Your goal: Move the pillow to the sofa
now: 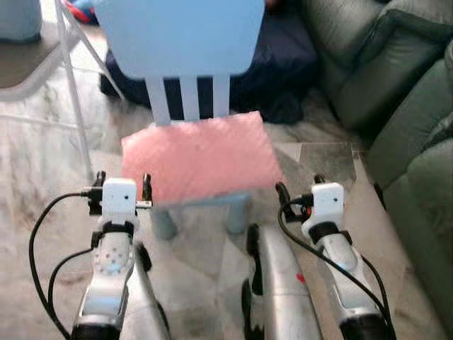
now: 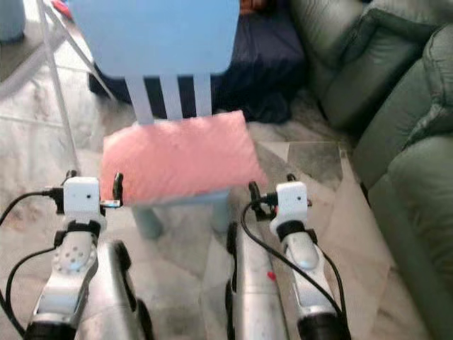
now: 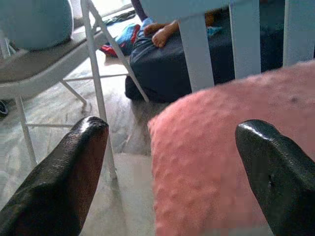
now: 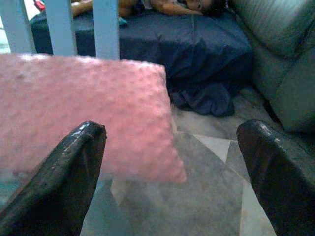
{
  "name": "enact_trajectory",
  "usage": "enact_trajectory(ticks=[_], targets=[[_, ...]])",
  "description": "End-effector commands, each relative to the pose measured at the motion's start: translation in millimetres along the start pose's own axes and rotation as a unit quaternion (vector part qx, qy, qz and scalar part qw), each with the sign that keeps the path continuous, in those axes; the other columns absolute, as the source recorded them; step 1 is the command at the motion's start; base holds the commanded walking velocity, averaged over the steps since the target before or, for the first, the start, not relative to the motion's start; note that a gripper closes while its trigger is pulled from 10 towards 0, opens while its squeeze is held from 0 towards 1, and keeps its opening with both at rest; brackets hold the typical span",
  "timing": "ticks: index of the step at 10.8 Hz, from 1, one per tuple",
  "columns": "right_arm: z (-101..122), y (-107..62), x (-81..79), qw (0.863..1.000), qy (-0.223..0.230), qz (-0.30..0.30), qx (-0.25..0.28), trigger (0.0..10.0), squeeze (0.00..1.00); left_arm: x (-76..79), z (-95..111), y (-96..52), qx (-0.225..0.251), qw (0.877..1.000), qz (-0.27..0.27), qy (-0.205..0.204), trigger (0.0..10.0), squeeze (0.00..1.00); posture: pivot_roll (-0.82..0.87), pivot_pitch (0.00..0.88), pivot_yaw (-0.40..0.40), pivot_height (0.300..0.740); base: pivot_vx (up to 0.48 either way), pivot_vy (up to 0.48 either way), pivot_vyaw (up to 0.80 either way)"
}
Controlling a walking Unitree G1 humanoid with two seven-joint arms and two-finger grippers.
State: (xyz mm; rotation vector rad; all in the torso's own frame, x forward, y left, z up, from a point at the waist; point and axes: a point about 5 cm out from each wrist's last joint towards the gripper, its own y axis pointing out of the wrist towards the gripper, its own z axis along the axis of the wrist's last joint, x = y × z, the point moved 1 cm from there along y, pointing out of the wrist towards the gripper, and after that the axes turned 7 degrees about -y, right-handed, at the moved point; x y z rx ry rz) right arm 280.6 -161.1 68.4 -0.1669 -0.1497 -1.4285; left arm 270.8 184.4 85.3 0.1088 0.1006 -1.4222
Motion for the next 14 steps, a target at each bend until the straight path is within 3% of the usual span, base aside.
enact_trajectory(ticks=[1,4,10,12,14], targets=[[-3.4,-0.9,1.8,1.0,-0.001,-0.005,-0.009,10.0,0.0,-2.1,-2.0,-1.7,-0.004,1.0,0.001,0.001,10.0,0.0,-0.02,0.189,-0.033,0.484,0.349,0.0,-0.56],[-3.4,-1.7,0.8,1.0,-0.005,-0.001,-0.008,10.0,0.0,-2.2,-2.3,-2.2,-0.005,1.0,0.005,0.003,10.0,0.0,-0.02,0.19,-0.034,0.484,0.348,0.0,0.0],[-5.1,-4.6,-5.5,1.0,0.0,0.016,-0.013,10.0,0.0,-9.6,-1.7,-7.2,-0.007,1.0,0.025,0.013,10.0,0.0,-0.01,0.23,-0.047,0.484,0.0,0.0,0.0],[-3.2,-9.7,-7.8,0.999,0.001,0.032,-0.011,10.0,0.0,-18.8,0.4,-12.1,-0.007,0.999,0.023,0.025,10.0,0.0,0.0,0.303,-0.054,0.464,0.0,0.0,0.0],[7.6,-3.9,-8.1,0.999,0.01,0.047,-0.006,10.0,0.0,-38.7,14.7,-1.8,0.006,0.998,0.042,0.039,10.0,0.0,0.0,0.383,-0.063,0.444,0.0,0.0,0.0]])
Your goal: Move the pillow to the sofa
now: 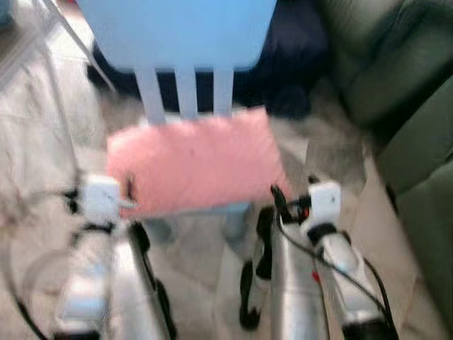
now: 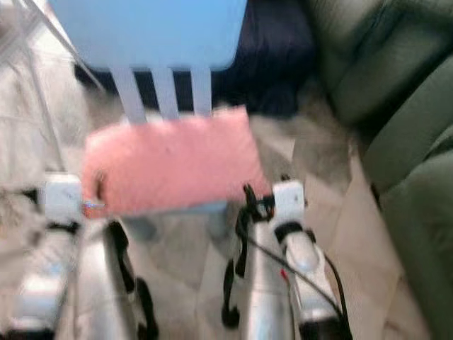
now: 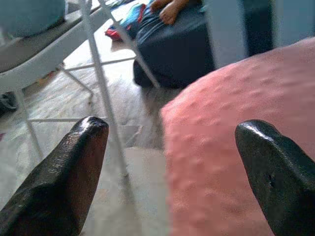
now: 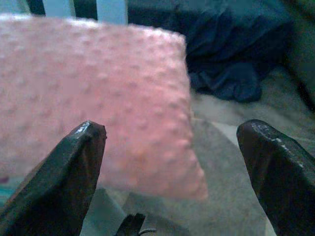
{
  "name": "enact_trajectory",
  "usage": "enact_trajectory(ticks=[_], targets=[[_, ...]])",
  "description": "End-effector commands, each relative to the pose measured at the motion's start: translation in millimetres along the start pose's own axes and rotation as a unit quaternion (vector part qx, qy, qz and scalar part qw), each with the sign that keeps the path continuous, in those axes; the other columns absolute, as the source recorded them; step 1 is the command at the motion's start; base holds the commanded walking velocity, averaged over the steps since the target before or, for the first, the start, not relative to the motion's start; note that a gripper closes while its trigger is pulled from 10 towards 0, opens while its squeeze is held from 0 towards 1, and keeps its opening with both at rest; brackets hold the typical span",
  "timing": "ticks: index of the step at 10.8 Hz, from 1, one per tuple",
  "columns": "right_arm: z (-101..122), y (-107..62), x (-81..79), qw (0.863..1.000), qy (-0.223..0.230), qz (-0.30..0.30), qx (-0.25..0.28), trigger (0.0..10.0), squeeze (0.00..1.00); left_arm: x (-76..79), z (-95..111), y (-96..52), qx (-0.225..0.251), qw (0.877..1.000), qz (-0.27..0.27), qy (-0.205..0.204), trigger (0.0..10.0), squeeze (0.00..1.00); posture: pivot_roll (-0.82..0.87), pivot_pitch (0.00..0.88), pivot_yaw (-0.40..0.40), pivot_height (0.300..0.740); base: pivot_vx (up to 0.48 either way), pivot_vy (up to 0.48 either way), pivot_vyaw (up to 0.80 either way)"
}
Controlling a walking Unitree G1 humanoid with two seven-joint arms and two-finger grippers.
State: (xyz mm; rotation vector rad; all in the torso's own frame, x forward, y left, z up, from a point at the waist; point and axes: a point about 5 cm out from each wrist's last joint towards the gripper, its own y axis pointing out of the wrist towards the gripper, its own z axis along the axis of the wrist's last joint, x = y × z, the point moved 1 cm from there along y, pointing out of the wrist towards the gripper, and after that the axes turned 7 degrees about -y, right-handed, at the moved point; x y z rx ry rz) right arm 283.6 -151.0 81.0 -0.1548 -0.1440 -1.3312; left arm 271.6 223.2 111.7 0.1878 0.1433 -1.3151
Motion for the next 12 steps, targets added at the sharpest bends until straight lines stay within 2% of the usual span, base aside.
enact_trajectory(ticks=[1,2,4,5,7,8,10,11,12], targets=[[4.0,5.3,-0.6,1.0,-0.002,0.014,0.001,10.0,0.0,-11.8,0.6,5.3,-0.018,0.999,0.031,-0.006,10.0,0.0,0.01,0.422,-0.068,0.444,0.0,0.0,0.0],[8.3,16.6,-0.2,1.0,-0.012,0.025,0.002,10.0,0.0,-10.9,6.9,13.4,-0.012,0.999,0.032,0.006,10.0,0.0,0.02,0.441,-0.072,0.444,0.0,0.0,0.0],[21.7,42.3,2.1,0.999,-0.012,0.039,0.009,10.0,0.0,-5.7,18.7,27.8,-0.001,0.999,0.039,-0.008,10.0,0.0,0.02,0.461,-0.085,0.444,0.0,0.0,0.0],[27.8,55.8,-1.2,0.999,0.001,0.053,0.01,10.0,0.0,6.7,26.1,35.5,0.011,0.999,0.047,-0.014,10.0,0.0,0.03,0.461,-0.094,0.444,0.0,0.0,0.0],[33.1,72.5,-29.6,0.993,0.019,0.115,0.006,10.0,0.0,29.1,31.9,51.4,0.012,0.998,0.056,-0.027,10.0,0.0,0.03,0.455,-0.098,0.444,0.0,0.0,0.0],[33.3,80.7,-40.7,0.992,0.02,0.127,-0.002,10.0,0.0,33.0,23.3,58.8,-0.01,0.998,0.052,-0.022,10.0,0.0,0.02,0.448,-0.094,0.444,0.0,0.0,0.0],[22.1,91.6,-55.5,0.989,0.05,0.121,-0.064,10.0,0.0,45.8,-1.7,66.5,-0.057,0.998,-0.004,-0.023,10.0,0.0,0.03,0.424,-0.083,0.444,0.0,0.0,0.0],[16.1,91.8,-59.6,0.988,0.066,0.116,-0.082,3.5,0.0,51.3,-16.6,67.0,-0.086,0.996,-0.026,-0.026,10.0,0.0,0.03,0.411,-0.082,0.444,0.0,0.0,0.0],[12.2,91.3,-62.1,0.986,0.066,0.12,-0.093,0.0,0.0,54.6,-24.6,66.9,-0.106,0.993,-0.033,-0.027,0.0,0.0,0.03,0.4,-0.082,0.444,0.0,0.0,0.0]])
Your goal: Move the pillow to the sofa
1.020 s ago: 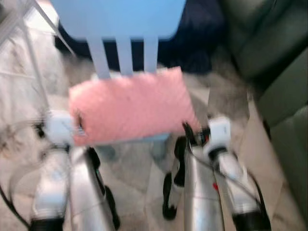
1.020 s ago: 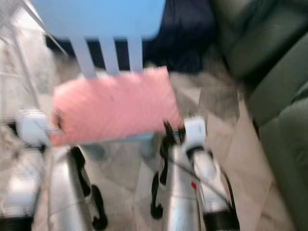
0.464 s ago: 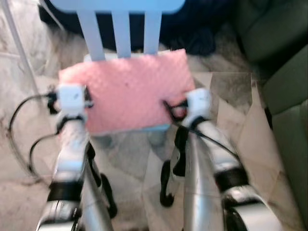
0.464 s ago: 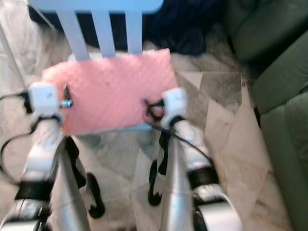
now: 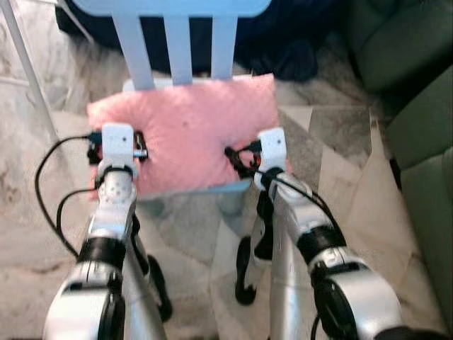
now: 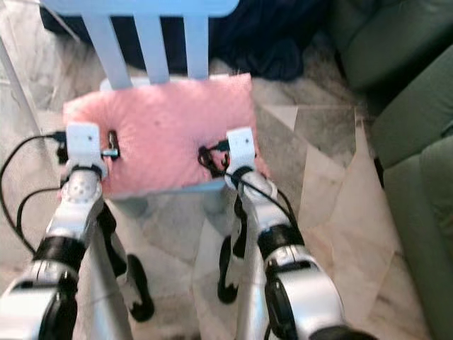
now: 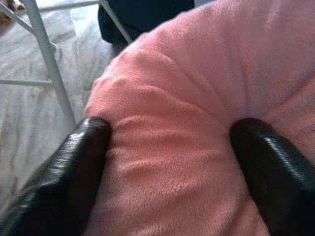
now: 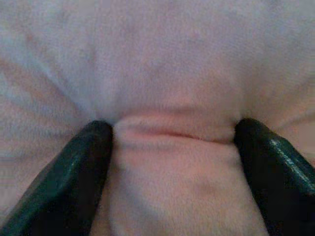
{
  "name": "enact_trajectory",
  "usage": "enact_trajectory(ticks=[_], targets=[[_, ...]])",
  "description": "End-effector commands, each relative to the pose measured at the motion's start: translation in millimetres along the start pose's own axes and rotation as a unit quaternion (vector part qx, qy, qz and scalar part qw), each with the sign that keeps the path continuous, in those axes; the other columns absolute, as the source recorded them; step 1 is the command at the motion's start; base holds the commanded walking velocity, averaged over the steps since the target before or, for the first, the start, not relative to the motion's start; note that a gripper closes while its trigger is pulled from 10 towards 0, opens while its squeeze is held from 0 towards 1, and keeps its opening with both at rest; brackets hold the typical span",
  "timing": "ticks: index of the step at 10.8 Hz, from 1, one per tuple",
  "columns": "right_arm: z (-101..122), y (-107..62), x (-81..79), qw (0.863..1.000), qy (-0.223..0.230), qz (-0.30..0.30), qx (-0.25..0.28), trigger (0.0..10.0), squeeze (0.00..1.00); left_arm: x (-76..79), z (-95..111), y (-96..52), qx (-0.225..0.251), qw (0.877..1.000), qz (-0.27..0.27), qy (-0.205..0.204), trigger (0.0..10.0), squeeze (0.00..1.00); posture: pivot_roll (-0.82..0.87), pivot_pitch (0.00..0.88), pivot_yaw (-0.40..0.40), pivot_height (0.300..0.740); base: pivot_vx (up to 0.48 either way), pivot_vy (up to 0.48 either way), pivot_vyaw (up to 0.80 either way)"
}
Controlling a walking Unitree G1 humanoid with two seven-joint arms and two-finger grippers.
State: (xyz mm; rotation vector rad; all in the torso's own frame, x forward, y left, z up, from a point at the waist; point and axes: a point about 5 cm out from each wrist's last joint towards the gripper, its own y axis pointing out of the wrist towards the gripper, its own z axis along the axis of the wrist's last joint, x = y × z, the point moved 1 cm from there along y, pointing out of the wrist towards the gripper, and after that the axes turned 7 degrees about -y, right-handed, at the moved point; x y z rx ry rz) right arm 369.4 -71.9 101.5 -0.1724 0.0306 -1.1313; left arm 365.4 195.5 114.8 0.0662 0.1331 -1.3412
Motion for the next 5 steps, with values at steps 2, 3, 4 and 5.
enact_trajectory(ticks=[2,3,4,5], targets=[[-31.8,-4.6,-14.9,0.997,0.008,0.031,-0.069,0.0,0.0,7.0,-54.1,-14.2,-0.124,0.992,-0.016,0.028,0.0,0.0,0.02,0.362,-0.082,0.444,0.0,0.0,0.0],[-37.0,-5.9,-13.7,0.995,0.011,0.039,-0.086,0.0,0.0,6.0,-56.3,-12.6,-0.133,0.991,-0.013,0.022,0.0,0.0,0.02,0.335,-0.084,0.444,0.0,0.0,0.0],[-37.2,-6.2,-10.3,0.996,0.014,0.033,-0.087,0.0,0.0,6.6,-58.2,-12.9,-0.136,0.99,-0.018,0.018,0.0,0.0,0.02,0.32,-0.084,0.444,0.0,0.0,0.0],[-38.7,-7.2,-5.8,0.995,0.012,0.03,-0.09,0.0,0.0,7.1,-59.1,-11.9,-0.139,0.99,-0.018,0.015,0.0,0.0,0.02,0.299,-0.087,0.444,0.0,0.0,0.0]])
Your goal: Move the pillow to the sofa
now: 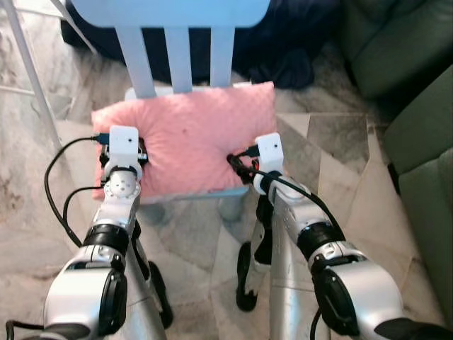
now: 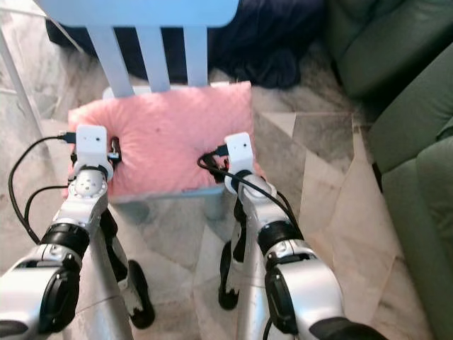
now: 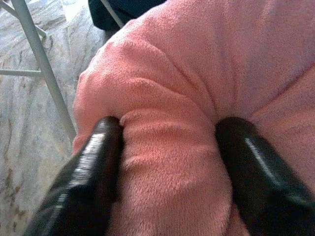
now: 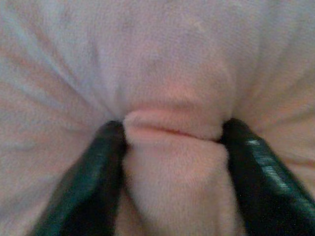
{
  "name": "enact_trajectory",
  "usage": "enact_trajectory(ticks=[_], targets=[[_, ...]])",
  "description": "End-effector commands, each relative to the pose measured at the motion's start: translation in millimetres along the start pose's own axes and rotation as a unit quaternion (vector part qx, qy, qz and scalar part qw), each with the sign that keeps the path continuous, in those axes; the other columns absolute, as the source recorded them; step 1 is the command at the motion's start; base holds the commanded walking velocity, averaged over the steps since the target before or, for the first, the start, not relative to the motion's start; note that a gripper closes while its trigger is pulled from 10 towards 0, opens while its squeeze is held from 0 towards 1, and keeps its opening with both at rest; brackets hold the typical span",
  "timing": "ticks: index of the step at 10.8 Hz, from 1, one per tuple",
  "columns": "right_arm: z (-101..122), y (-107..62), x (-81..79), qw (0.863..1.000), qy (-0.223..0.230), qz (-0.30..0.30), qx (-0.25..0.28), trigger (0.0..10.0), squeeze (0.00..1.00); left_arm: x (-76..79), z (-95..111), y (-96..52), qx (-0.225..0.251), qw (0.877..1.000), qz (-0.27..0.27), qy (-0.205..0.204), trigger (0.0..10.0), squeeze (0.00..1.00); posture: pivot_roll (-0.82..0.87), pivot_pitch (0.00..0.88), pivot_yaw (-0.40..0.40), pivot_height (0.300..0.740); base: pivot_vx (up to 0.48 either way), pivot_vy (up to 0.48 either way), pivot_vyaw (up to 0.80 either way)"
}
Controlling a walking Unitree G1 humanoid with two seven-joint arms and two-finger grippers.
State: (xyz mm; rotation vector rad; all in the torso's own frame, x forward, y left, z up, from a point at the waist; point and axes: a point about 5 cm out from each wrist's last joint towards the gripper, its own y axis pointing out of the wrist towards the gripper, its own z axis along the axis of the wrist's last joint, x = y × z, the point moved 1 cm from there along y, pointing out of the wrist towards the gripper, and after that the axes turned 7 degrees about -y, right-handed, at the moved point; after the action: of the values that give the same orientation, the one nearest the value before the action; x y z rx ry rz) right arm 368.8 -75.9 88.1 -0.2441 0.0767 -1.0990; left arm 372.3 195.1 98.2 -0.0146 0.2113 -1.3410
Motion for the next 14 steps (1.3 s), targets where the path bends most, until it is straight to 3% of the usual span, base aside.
enact_trajectory(ticks=[1,6,9,12,13,14], targets=[[-26.9,-5.5,-6.1,0.998,0.013,0.013,-0.054,0.0,0.0,2.8,-45.8,-14.0,-0.093,0.996,-0.012,0.006,0.0,0.0,0.03,0.28,-0.089,0.444,0.0,0.0,0.0],[-23.7,-4.7,4.1,0.998,0.006,0.004,-0.064,0.0,0.0,1.9,-46.4,-11.8,-0.098,0.995,-0.011,-0.004,0.0,0.0,0.03,0.196,-0.097,0.444,0.0,0.0,0.0],[-19.1,-4.4,11.0,0.998,0.004,-0.001,-0.062,0.0,0.0,1.8,-37.9,-7.5,-0.087,0.996,-0.01,-0.02,0.0,0.0,0.01,0.194,-0.089,0.444,0.0,0.0,0.0],[-14.3,-11.4,28.8,0.999,0.02,-0.032,-0.015,0.0,0.0,-2.5,-18.7,-3.7,-0.026,0.999,-0.012,-0.041,0.0,0.0,-0.01,0.196,-0.073,0.444,0.0,0.0,0.0],[-4.4,-11.5,25.4,0.998,0.056,-0.011,0.034,0.0,0.0,-6.0,-3.0,-6.0,0.047,0.999,-0.012,-0.023,0.0,0.0,-0.01,0.193,-0.07,0.444,0.0,0.0,0.0],[-0.9,-12.7,19.8,0.998,0.04,-0.003,0.056,0.0,0.0,-5.6,1.6,-11.4,0.08,0.996,-0.014,-0.026,0.0,0.0,-0.02,0.181,-0.07,0.444,0.0,0.0,0.0]])
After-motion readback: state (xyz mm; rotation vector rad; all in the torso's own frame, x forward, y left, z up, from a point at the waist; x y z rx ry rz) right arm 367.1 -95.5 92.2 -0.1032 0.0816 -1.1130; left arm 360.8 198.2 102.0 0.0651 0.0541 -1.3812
